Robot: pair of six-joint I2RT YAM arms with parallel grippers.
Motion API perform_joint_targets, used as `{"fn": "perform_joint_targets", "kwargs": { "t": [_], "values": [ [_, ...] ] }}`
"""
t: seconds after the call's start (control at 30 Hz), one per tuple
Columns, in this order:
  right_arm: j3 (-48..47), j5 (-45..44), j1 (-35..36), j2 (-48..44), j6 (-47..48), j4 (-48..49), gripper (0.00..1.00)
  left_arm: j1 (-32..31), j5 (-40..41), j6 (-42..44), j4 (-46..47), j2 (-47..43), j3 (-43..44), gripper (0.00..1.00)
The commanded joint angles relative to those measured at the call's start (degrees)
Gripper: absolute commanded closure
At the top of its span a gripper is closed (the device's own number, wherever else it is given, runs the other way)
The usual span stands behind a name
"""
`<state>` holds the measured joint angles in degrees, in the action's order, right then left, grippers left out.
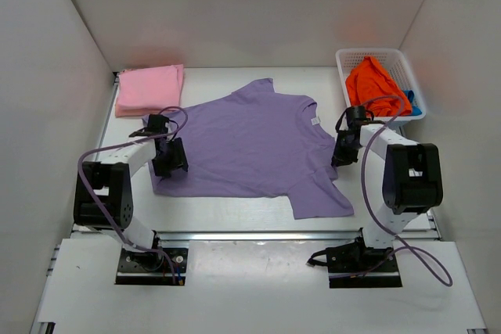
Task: Fold and stack the t-shirts
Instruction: Flatten out the tshirt
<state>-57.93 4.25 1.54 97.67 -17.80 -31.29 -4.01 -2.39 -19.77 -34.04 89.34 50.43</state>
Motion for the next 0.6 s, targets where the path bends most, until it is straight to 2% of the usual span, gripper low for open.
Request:
{"fn": "perform_joint_targets", "kwargs": {
  "t": [0.0, 0.03, 0.07, 0.1, 0.27, 0.47, 0.5, 0.57],
  "values": [
    [3.7, -2.5, -0.1, -1.1, -1.5, 0.1, 1.00, -0.6, -0.4, 0.6, 1.8, 0.4, 1.1, 0.44],
    [4.1, -2.8, -0.4, -2.3, -1.6, 0.4, 1.00, -0.6, -0.3, 0.8, 1.7, 1.1, 1.1, 0.50],
    [5.3, -3.4, -0.5, -3.4, -2.4, 0.5, 1.00, -0.6, -0.9, 0.9, 1.5, 1.5, 1.3, 0.63],
    [6.6, -3.4, -0.6, -4.3, -3.1, 0.6, 1.00, -0.6, -0.9, 1.0, 1.4, 2.1, 1.9, 0.70],
    [12.9, -2.4, -0.8, -13.9, -6.9, -0.2, 1.00, -1.0, 0.5, 1.5, 0.6, 6.1, 5.9, 0.86],
    [20.5, -0.6, 1.6, -22.6, -10.5, -0.5, 1.00, -1.3, 2.2, 3.5, -2.7, 13.3, 17.6, 0.95],
    [21.4, 0.6, 1.7, -24.0, -10.6, -0.8, 1.00, -1.4, 2.3, 3.7, -4.0, 13.9, 18.5, 0.95],
    [22.0, 0.7, 2.0, -24.7, -10.7, -0.8, 1.00, -1.4, 1.8, 4.3, -4.5, 14.3, 19.7, 0.88]
  ]
}}
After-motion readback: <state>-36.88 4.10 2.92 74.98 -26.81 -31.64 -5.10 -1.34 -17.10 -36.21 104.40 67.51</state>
